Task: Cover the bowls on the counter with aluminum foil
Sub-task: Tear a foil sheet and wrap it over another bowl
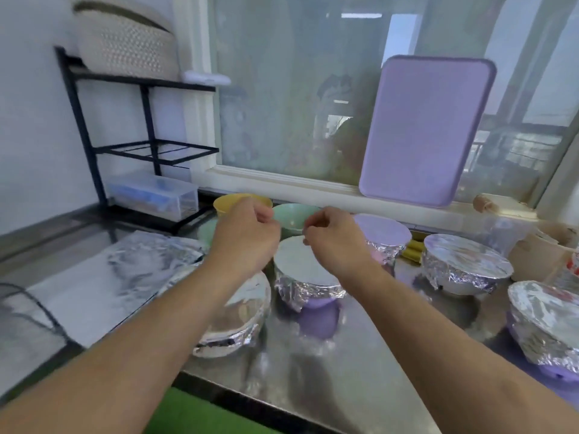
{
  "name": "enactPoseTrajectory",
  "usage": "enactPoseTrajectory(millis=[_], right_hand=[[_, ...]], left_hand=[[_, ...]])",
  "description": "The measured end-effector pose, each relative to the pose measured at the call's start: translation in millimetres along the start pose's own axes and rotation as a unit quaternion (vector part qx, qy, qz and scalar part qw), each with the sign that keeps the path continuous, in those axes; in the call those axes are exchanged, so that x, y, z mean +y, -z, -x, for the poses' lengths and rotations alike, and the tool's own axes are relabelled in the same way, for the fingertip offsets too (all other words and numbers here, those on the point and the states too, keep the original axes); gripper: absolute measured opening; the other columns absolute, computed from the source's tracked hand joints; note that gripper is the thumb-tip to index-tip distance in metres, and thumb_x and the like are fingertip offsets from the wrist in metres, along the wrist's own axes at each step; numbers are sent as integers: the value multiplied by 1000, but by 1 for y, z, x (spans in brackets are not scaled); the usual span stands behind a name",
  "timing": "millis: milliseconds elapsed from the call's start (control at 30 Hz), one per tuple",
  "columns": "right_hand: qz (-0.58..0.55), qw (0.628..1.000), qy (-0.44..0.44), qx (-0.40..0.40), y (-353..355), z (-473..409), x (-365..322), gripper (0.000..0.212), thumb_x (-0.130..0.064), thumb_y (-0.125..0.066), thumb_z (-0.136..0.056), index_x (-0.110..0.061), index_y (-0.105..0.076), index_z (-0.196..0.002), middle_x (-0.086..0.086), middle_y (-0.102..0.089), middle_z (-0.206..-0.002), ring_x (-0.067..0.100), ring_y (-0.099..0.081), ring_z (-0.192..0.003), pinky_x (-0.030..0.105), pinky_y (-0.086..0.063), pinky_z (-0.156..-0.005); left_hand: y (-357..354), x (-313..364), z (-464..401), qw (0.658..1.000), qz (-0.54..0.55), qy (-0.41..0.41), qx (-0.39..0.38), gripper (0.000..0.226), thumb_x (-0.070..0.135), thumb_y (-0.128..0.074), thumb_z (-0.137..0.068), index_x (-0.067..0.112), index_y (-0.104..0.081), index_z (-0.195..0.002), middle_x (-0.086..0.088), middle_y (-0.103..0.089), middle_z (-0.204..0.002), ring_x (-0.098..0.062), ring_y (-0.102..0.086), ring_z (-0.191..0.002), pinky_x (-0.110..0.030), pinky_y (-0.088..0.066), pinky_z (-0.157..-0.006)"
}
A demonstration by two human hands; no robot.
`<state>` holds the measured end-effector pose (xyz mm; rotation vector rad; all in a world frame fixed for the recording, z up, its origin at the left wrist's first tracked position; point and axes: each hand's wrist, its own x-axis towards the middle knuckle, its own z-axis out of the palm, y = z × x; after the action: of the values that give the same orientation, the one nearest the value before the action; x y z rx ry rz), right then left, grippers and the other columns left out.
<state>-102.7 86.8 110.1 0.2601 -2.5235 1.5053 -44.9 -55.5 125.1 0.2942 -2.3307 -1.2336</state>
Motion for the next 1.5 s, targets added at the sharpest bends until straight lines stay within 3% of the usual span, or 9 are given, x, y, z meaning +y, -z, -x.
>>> enactPoseTrajectory(millis=[200, 400, 533, 700, 933, 1100, 1233, 1367, 1500], right_hand=[[181, 977, 35, -111, -59, -40, -27, 6, -10, -58, -85, -9, -62, -81, 8, -64, -81, 35, -61, -86, 31, -43, -68], [300, 941, -39, -153, -86, -65, -19, 10, -22, -52, -92, -11, -54, -93, 14, -63, -103, 38, -63, -109, 45, -50, -105], [306, 937, -44, -163, -93, -69, -18, 9, -20, -50, -92, -13, -54, -91, 7, -58, -97, 33, -54, -99, 49, -37, -114], [236, 962, -44, -132, -86, -66, -29, 13, -21, -49, -95, -15, -52, -84, 5, -54, -93, 33, -50, -98, 46, -37, -113], [15, 1000, -11, -18, -22, -47, -54, 22, -30, -52, -97, -10, -61, -95, 8, -63, -93, 32, -59, -90, 32, -37, -62], [-155, 986, 9, 68, 78, 9, -32, 51, -61, -57, -83, -22, -58, -116, 0, -67, -111, 22, -67, -104, 45, -55, -87], [-193, 974, -17, 114, 141, 69, 23, 42, -60, -60, -80, -29, -66, -108, 3, -74, -112, 28, -73, -106, 58, -59, -96], [-190, 969, -36, 153, 174, 124, 89, 24, -48, -61, -95, -27, -64, -107, 7, -71, -97, 25, -70, -82, 41, -54, -69], [-187, 964, -86, 170, 175, 157, 144, 26, -49, -61, -96, -31, -66, -114, -3, -73, -111, 21, -67, -106, 45, -53, -92]], left_hand=[[58, -76, -72, 985, -171, 35, 2, 18, 23, -62, -91, 12, -60, -77, -8, -58, -72, -29, -52, -66, -31, -39, -59], [50, -116, -111, 967, -204, 137, -65, 20, 13, -59, -94, -7, -57, -89, -28, -61, -92, -33, -58, -70, -31, -27, -48], [35, -122, -116, 970, -177, 157, -62, 26, -1, -52, -89, 6, -39, -68, -10, -39, -64, -27, -37, -55, -31, -20, -48], [39, -111, -112, 982, -132, 135, -5, 11, 2, -52, -87, -8, -54, -88, -31, -59, -97, -40, -56, -72, -42, -32, -50], [64, -21, -71, 997, -46, 14, 64, 27, 11, -51, -87, 14, -39, -62, -2, -39, -57, -24, -39, -57, -33, -24, -51], [25, 50, -8, 997, 46, -52, 28, 30, 35, -47, -79, 11, -64, -80, -5, -73, -82, -29, -70, -82, -43, -58, -76], [-40, 76, 62, 989, 108, -99, -17, 24, 28, -54, -97, 16, -60, -77, 0, -62, -75, -18, -58, -73, -17, -37, -54], [-117, 59, 125, 978, 164, -81, -98, 26, 38, -48, -97, 19, -65, -94, -5, -64, -91, -21, -60, -87, -34, -44, -72], [-163, 34, 159, 975, 167, -76, -123, 23, 32, -45, -106, 25, -66, -107, 3, -60, -102, -9, -53, -102, -17, -38, -82]])
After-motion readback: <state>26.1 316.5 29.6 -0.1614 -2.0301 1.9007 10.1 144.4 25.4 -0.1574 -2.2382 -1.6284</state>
